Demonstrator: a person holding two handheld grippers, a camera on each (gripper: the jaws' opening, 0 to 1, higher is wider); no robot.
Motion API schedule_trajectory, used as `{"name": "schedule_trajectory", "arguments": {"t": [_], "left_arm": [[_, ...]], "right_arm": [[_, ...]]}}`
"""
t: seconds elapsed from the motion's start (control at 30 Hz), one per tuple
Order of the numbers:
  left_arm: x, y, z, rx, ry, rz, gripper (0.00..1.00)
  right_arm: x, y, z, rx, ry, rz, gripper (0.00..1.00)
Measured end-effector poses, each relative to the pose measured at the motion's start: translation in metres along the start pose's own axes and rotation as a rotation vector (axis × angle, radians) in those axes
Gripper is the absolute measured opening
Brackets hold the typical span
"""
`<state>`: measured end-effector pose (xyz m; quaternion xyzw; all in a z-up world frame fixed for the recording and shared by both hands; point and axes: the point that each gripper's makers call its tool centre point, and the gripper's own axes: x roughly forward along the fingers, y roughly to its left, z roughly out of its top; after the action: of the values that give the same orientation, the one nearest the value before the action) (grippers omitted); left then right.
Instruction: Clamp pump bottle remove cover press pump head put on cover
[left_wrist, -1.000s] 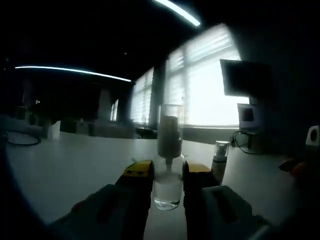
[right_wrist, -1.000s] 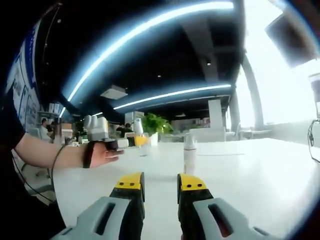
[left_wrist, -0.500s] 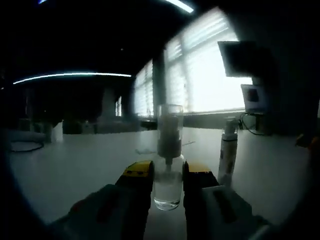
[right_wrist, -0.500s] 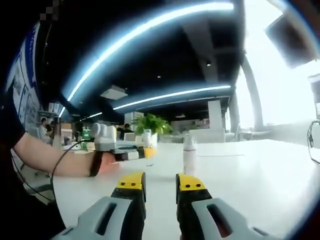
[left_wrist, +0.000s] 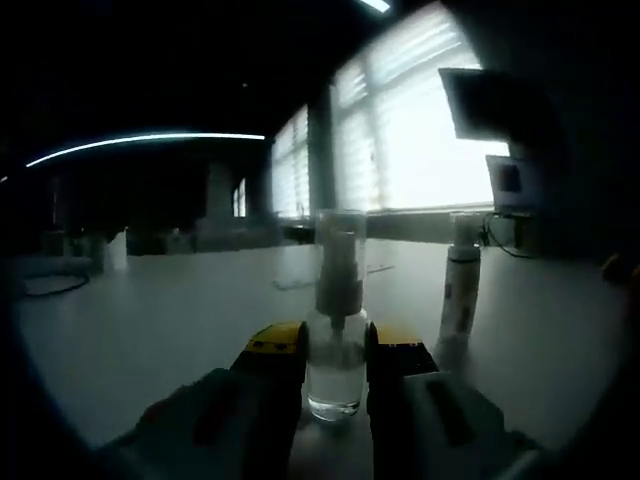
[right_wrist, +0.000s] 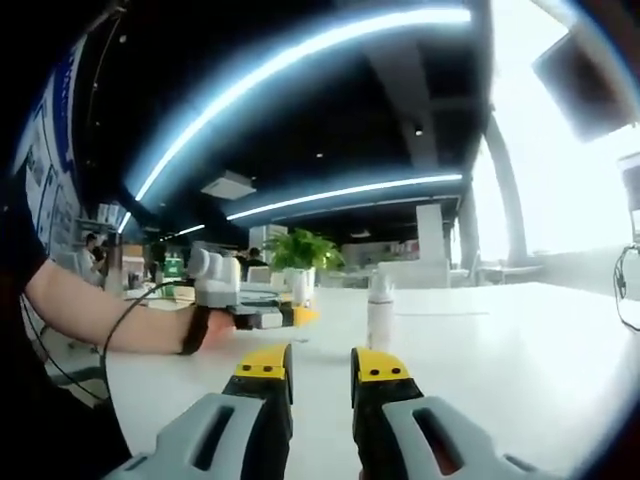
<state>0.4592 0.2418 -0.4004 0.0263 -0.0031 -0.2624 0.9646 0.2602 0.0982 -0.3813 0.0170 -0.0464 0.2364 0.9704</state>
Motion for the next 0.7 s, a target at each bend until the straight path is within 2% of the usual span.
{"name": "schedule_trajectory", "arguments": {"t": [0.17, 0.63, 0.7], "left_arm": [[0.0024, -0.0045, -0.0031, -0.002, 0.005, -0.021, 0.15], [0.0037, -0.0025, -0.0063, 0.001, 0.017, -0.005, 0.15], [0.0038, -0.0027, -0.0051, -0.021, 0.019, 0.0, 0.15]], "right_arm": [[-0.0004, -0.0005, 0.001, 0.002, -0.005, -0.001, 0.17], [-0.0012, -0.0047, 0.0047, 0.001, -0.03, -0.009, 0.17], [-0.0012, -0.0045, 0.0045, 0.0, -0.029, -0.008, 0.17]]}}
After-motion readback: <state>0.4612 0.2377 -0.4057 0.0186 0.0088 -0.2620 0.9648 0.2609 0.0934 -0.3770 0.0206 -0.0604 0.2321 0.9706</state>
